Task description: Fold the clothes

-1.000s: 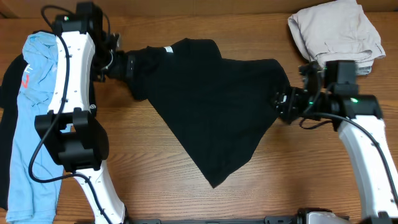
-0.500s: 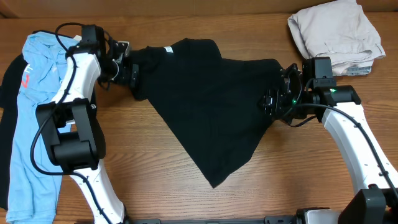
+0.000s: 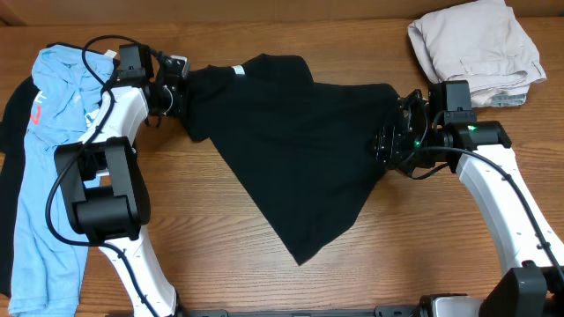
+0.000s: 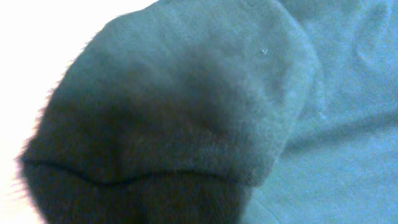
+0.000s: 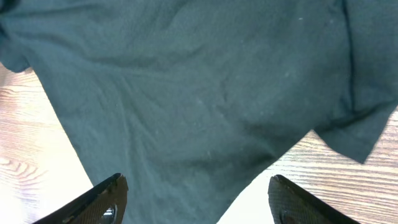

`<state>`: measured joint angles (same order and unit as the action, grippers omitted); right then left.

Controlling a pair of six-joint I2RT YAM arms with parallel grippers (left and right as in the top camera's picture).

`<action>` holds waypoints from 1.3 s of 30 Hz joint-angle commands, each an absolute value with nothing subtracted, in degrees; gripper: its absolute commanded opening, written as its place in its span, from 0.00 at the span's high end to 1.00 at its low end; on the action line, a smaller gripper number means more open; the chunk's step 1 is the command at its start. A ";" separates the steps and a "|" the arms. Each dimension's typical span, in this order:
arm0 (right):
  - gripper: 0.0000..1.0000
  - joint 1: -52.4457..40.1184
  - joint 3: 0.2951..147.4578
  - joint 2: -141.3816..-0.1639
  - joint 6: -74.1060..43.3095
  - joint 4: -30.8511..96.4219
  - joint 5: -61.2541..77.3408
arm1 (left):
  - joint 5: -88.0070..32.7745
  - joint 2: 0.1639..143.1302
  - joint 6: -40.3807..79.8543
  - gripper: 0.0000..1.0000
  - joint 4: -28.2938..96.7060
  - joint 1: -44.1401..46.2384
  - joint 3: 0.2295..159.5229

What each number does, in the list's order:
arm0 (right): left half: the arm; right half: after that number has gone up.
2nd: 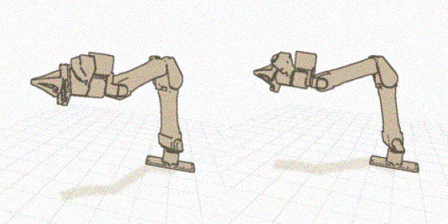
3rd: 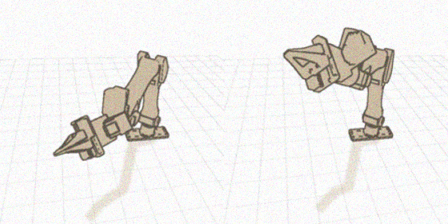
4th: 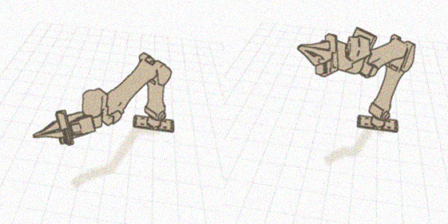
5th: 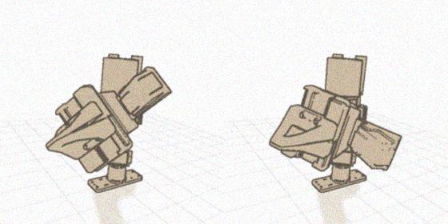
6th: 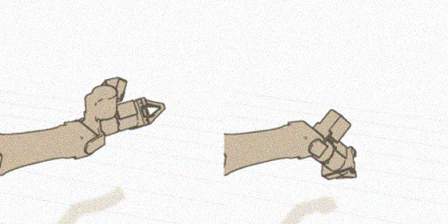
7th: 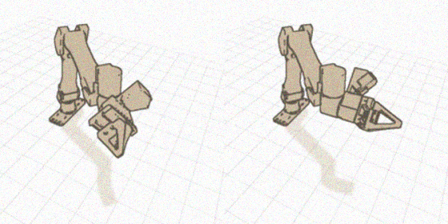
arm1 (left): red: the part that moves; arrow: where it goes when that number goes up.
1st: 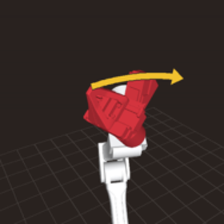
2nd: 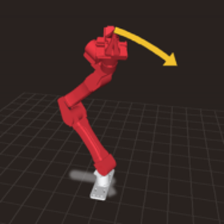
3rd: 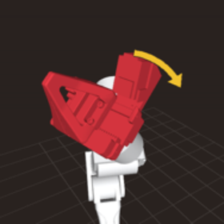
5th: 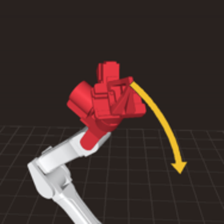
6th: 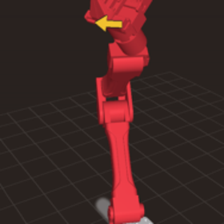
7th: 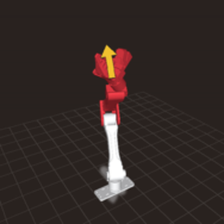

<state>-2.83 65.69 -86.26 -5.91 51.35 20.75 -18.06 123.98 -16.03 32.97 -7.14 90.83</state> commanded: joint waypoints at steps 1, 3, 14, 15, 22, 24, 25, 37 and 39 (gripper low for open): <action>0.26 -3.05 67.53 -85.91 -5.69 51.18 20.67 | -18.96 123.96 -11.27 0.96 40.71 -7.16 97.82; 0.27 -3.09 67.53 -85.91 -6.02 53.10 21.08 | -18.87 123.74 -7.90 0.96 51.40 -7.55 105.38; 0.32 -8.80 67.07 -85.97 -9.15 60.47 16.78 | -19.09 123.74 -1.58 0.96 93.65 -7.86 141.03; 0.31 -9.87 66.46 -85.97 -10.31 59.51 14.81 | -19.11 123.74 -1.76 0.96 95.35 -7.77 142.08; 0.32 -15.84 60.86 -88.68 -12.27 48.97 12.56 | -19.16 123.74 -1.69 0.96 96.82 -6.24 142.34; 0.32 -17.21 59.99 -91.20 -12.25 46.04 11.46 | -19.16 123.74 -1.69 0.96 96.82 -5.63 142.34; 0.32 -17.67 59.96 -92.58 -12.25 45.08 10.85 | -19.14 123.74 -1.69 0.96 96.79 -5.32 142.34; 0.35 -18.70 59.96 -104.81 -12.05 35.99 12.08 | -19.11 123.74 -0.58 0.96 96.82 -4.49 142.34; 0.37 -19.25 59.96 -105.41 -12.05 34.79 12.05 | -19.11 123.74 -0.58 0.96 96.82 -4.47 142.34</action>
<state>-18.44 60.31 -104.09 -11.97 35.94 11.62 -18.46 124.27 -1.83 96.68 -4.47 141.49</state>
